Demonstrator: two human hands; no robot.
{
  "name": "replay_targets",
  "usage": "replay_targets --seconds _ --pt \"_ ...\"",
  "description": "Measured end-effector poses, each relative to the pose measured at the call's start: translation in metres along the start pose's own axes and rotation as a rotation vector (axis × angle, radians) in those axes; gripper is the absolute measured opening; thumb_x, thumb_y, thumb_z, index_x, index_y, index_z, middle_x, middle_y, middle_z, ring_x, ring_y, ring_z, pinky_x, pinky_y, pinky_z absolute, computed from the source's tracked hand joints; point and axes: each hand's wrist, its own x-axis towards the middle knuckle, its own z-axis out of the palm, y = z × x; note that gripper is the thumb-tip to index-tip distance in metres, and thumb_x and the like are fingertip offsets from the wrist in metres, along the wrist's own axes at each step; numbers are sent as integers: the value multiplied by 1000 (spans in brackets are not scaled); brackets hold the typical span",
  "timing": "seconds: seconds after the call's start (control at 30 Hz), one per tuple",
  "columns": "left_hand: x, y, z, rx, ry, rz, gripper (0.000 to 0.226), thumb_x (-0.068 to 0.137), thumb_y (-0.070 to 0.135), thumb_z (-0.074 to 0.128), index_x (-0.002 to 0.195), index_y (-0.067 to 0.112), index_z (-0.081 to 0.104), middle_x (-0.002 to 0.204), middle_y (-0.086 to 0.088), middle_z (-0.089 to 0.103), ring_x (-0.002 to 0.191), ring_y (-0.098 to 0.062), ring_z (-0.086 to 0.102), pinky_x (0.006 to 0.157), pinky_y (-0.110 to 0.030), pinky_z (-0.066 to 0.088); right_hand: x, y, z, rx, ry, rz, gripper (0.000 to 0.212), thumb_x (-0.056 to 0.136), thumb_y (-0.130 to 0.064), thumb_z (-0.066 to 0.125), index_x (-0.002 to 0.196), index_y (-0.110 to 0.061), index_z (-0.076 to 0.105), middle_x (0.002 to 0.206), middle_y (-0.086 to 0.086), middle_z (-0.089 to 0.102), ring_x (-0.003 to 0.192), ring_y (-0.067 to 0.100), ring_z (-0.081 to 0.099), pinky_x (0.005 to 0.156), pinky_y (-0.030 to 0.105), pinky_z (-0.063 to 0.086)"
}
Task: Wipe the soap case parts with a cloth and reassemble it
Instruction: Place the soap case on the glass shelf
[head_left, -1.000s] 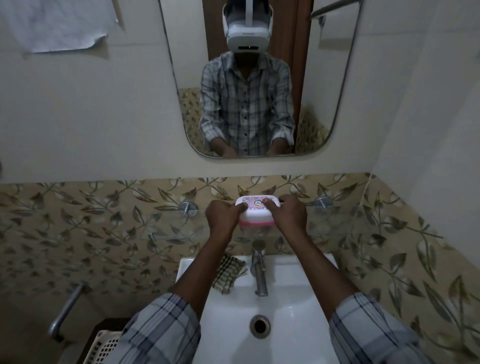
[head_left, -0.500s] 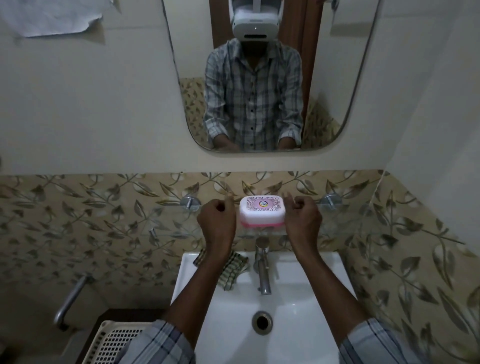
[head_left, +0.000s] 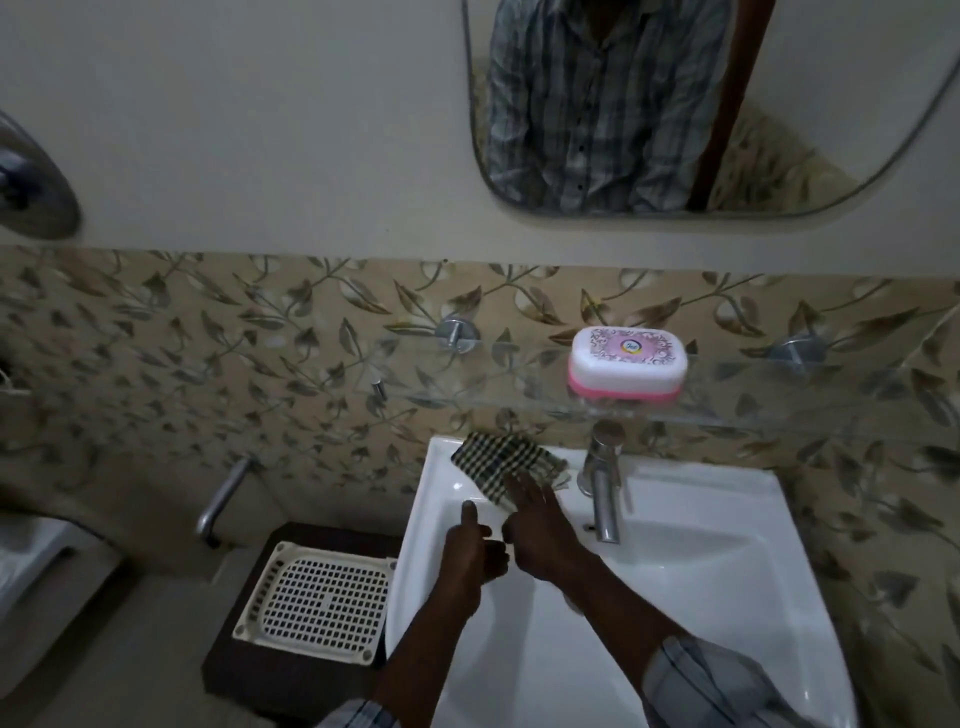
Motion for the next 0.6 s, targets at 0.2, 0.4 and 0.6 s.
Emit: replay_targets --seconds 0.2,0.4,0.6 --pt "7 -2 -13 -104 -78 -85 51 103 48 46 99 -1 60 96 -22 67 90 -34 64 79 -37 55 16 9 1 -80 -33 -81 22 68 9 77 90 7 70 133 34 55 121 47 57 96 57 50" --pt "7 28 0 -448 -298 -29 54 99 43 54 120 -6 62 114 -25 63 103 -35 63 95 -42 49 -11 -25 -28 347 304 14 37 99 -23 39 128 -30 60 132 -13 57 121 -8 49 106 5 29" --pt "3 30 2 -338 -372 -64 42 104 15 46 137 -10 52 121 -29 65 109 -43 64 99 -52 50 -84 -13 -27 572 360 1 29 81 -5 53 99 -10 74 117 2 71 113 16 65 98 38 51"
